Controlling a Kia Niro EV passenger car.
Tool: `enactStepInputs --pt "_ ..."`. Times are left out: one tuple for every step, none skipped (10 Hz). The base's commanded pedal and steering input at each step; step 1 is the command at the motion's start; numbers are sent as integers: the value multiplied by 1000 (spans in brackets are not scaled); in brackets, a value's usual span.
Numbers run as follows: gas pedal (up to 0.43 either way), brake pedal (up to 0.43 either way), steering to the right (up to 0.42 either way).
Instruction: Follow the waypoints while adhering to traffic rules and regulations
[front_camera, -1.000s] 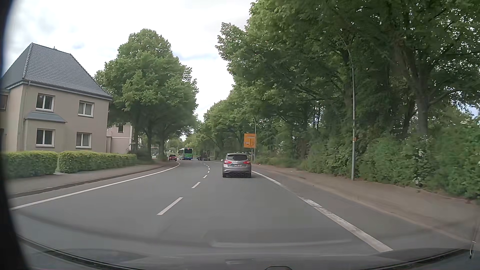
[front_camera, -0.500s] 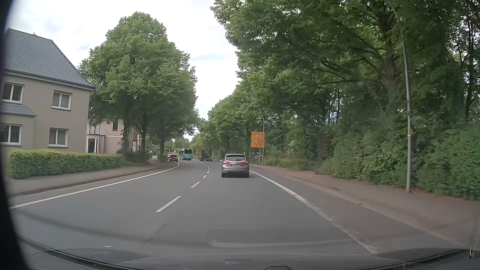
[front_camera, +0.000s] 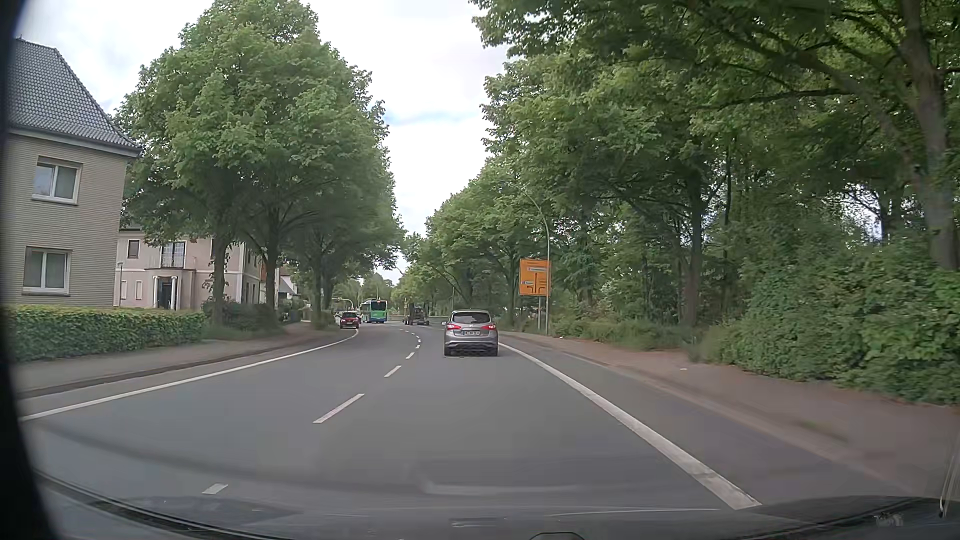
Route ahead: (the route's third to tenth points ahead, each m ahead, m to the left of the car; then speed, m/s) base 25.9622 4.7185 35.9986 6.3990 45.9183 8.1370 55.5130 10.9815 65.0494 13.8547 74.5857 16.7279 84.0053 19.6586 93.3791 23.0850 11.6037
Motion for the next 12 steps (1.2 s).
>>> enactStepInputs --pt "157 0 -24" --pt "157 0 -24" --pt "157 0 -24" --pt "157 0 -24" --pt "157 0 -24" --pt "157 0 -24" --pt "157 0 -24" --pt "157 0 -24" --pt "157 0 -24" --pt "157 0 -24" --pt "157 0 -24" --pt "157 0 -24"
